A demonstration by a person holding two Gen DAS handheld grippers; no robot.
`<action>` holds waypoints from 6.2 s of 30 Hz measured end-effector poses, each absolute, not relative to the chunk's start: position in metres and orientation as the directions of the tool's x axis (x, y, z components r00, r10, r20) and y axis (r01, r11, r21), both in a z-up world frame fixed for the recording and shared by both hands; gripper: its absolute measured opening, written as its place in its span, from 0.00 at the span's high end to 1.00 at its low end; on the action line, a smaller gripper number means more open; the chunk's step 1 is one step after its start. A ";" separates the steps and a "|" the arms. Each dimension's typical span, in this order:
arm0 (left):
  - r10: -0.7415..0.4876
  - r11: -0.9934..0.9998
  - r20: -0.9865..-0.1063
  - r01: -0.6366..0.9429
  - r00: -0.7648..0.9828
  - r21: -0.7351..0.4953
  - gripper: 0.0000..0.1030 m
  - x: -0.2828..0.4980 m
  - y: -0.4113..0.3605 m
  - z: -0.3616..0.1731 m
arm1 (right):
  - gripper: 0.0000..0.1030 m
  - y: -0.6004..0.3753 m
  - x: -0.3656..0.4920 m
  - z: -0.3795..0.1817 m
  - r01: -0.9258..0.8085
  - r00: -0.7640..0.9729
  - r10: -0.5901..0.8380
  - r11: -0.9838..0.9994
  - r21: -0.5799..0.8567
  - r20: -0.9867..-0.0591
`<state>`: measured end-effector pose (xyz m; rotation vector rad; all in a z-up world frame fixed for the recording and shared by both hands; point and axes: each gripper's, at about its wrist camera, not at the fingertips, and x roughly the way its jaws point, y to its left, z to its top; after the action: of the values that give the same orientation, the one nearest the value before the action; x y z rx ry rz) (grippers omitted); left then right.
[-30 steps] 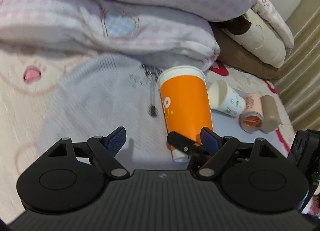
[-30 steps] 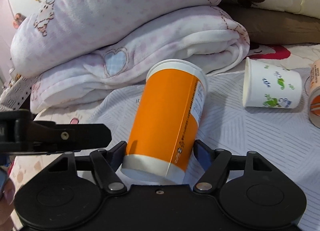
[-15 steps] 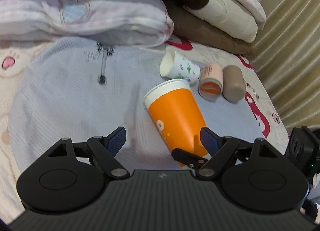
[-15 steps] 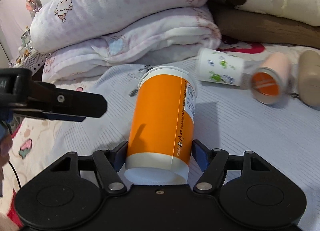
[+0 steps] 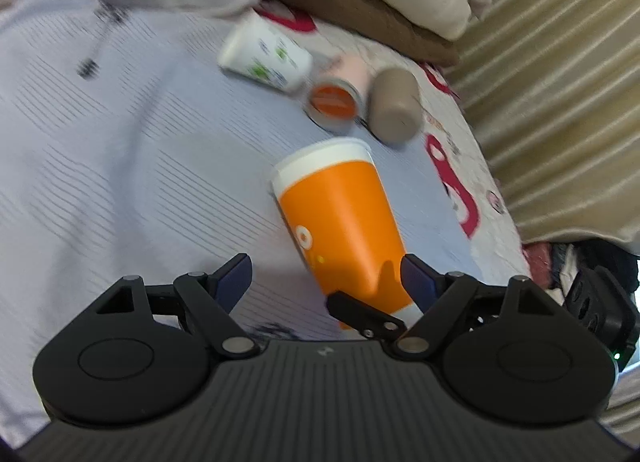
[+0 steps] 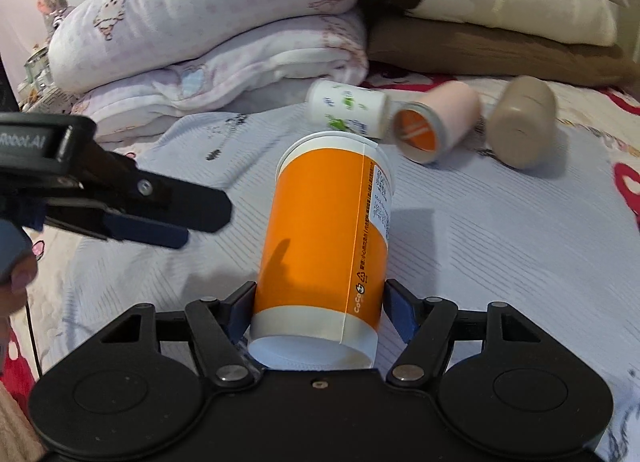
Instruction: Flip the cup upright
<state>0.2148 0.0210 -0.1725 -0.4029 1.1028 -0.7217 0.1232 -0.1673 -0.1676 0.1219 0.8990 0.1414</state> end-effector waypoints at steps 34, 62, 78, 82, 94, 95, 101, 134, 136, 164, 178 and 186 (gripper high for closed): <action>-0.716 0.694 -0.669 0.295 0.199 -0.656 0.32 0.232 -0.051 -0.209 | 0.19 -0.227 0.168 -0.171 -0.126 0.373 0.357 0.934 0.334 -0.856; -0.688 0.696 -0.494 0.677 0.531 -0.241 0.32 0.166 -0.011 -0.112 | 0.25 -0.165 0.133 -0.120 -0.425 0.746 0.284 0.899 -0.102 -0.603; -0.603 0.754 -0.494 0.649 0.626 -0.099 0.33 0.187 -0.027 -0.148 | 0.25 -0.162 0.177 -0.180 -0.354 0.894 0.239 0.895 -0.270 -0.380; -0.615 0.758 -0.508 0.628 0.602 -0.173 0.33 0.201 -0.025 -0.156 | 0.26 -0.167 0.194 -0.181 -0.357 0.867 0.253 0.916 -0.182 -0.429; -0.607 0.764 -0.555 0.610 0.569 -0.210 0.33 0.201 -0.032 -0.172 | 0.26 -0.166 0.211 -0.187 -0.365 0.840 0.260 0.920 -0.142 -0.475; -0.601 0.766 -0.562 0.610 0.568 -0.203 0.33 0.201 -0.033 -0.173 | 0.26 -0.165 0.201 -0.189 -0.366 0.842 0.258 0.919 -0.150 -0.474; -0.586 0.765 -0.577 0.622 0.569 -0.163 0.33 0.196 -0.035 -0.172 | 0.25 -0.160 0.188 -0.190 -0.373 0.849 0.247 0.906 -0.199 -0.466; -0.366 0.919 -0.702 0.354 0.611 -0.171 0.19 0.095 -0.010 -0.047 | 0.25 -0.210 0.066 -0.063 -0.357 0.786 0.268 0.933 -0.054 -0.557; -0.331 0.934 -0.696 0.329 0.637 -0.144 0.14 0.085 -0.009 -0.033 | 0.25 -0.212 0.058 -0.048 -0.334 0.795 0.243 0.940 -0.068 -0.556; -0.054 0.997 -0.716 0.078 0.696 0.000 0.01 -0.008 0.006 0.040 | 0.02 -0.240 -0.049 0.049 -0.008 0.850 -0.015 0.999 -0.042 -0.526; -0.039 0.997 -0.741 0.072 0.671 0.013 0.01 -0.011 0.005 0.032 | 0.02 -0.243 -0.048 0.045 0.037 0.823 -0.043 0.999 -0.022 -0.566; -0.025 0.999 -0.761 0.043 0.648 0.005 0.01 -0.003 0.013 0.024 | 0.02 -0.241 -0.045 0.045 0.044 0.815 -0.053 0.999 -0.029 -0.577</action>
<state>-0.0030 0.0131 0.0241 0.0232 0.8646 -0.0387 -0.0450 -0.2410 0.0448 -0.0148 0.6161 -0.0516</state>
